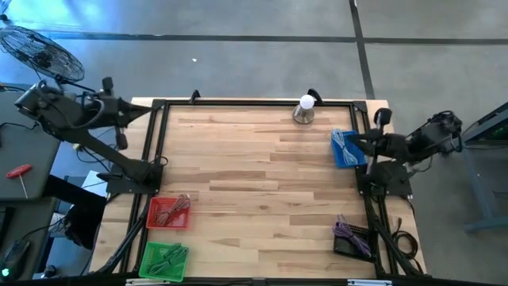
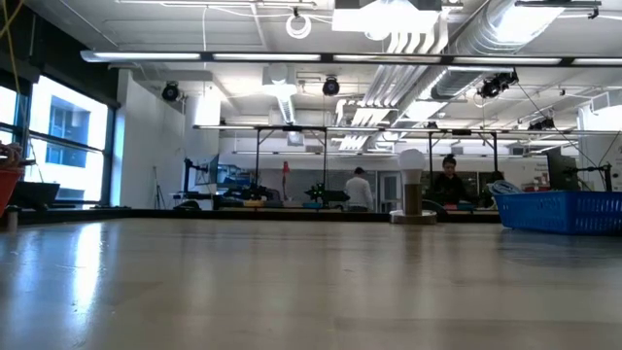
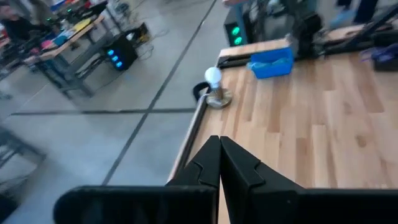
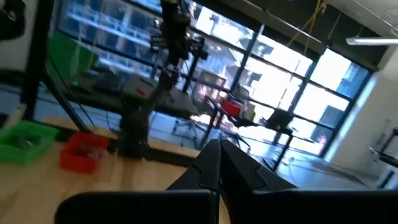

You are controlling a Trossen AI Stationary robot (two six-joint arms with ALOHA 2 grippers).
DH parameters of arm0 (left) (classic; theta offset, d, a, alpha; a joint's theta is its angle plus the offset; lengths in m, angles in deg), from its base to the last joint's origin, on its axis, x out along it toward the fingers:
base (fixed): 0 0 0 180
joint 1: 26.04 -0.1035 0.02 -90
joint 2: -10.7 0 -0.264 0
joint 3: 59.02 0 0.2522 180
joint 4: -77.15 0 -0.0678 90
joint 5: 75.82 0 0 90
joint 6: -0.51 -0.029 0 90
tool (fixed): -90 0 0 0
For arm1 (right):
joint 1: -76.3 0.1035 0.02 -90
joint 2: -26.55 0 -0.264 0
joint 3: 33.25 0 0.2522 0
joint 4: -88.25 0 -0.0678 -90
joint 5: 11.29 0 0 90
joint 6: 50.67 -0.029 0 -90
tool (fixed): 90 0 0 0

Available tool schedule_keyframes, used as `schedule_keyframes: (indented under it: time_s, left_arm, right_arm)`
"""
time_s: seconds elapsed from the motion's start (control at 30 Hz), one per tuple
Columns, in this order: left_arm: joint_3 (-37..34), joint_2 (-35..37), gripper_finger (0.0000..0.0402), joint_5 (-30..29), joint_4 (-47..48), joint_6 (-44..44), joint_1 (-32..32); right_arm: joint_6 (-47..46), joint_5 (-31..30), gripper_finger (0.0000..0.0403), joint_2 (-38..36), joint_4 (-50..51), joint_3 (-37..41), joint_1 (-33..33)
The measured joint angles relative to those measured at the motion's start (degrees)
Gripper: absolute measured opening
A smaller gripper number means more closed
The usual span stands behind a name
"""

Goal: Pick & Place USB Port
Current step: Return to Home Position

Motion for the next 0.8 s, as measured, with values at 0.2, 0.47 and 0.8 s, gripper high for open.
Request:
schedule_keyframes:
  time_s: [0.2,0.47,0.8]
  left_arm:
    - [-19.0,15.5,0.0,4.0,-13.3,-2.3,0.0]
    - [-42.2,29.7,0.0,19.9,-29.8,-9.2,0.0]
    - [-55.2,36.3,0.0,25.8,-37.9,-2.8,0.0]
  right_arm:
    - [-0.2,11.3,0.0,-2.3,-10.7,9.4,-4.8]
    - [-8.0,20.2,0.0,-2.5,-17.9,20.6,-15.1]
    - [-18.2,35.6,0.0,-2.5,-20.4,28.5,-30.3]
